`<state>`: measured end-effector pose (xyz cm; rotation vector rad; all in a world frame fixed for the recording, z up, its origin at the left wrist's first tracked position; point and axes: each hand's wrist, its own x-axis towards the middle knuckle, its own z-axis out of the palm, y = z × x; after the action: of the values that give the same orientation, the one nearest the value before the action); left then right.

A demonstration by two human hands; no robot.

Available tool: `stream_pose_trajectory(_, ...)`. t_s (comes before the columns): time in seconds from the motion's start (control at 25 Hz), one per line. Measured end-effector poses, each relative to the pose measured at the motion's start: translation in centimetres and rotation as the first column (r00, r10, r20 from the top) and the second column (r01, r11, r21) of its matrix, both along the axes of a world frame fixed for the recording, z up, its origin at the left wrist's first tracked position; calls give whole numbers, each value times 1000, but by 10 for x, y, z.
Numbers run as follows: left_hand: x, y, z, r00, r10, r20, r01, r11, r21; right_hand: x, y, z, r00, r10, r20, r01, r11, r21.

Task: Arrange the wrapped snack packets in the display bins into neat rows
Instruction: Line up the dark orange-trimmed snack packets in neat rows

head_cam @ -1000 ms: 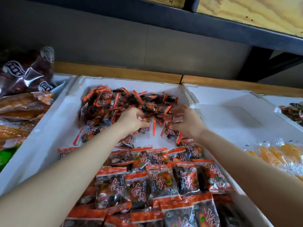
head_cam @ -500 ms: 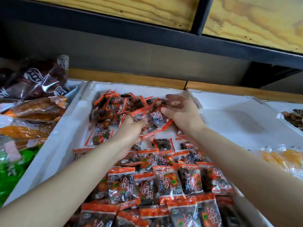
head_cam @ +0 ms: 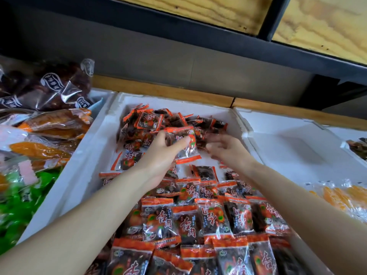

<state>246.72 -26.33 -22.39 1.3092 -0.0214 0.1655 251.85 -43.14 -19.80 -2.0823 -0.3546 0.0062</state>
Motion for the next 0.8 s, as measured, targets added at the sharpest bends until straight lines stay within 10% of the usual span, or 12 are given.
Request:
stream_pose_trajectory(0.16, 4, 15, 0, 997, 71, 15, -71, 997, -31, 19, -6, -33, 987, -88, -136, -12, 797, -604)
stream_pose_trajectory(0.36, 3, 21, 0, 995, 97, 13, -97, 995, -19, 27, 11, -35, 976, -168, -136, 29, 727, -686)
stream_pose_trajectory(0.8, 6, 20, -6, 970, 240, -26, -238, 970, 56, -2, 9, -4, 983, -142, 116, 155, 981, -113)
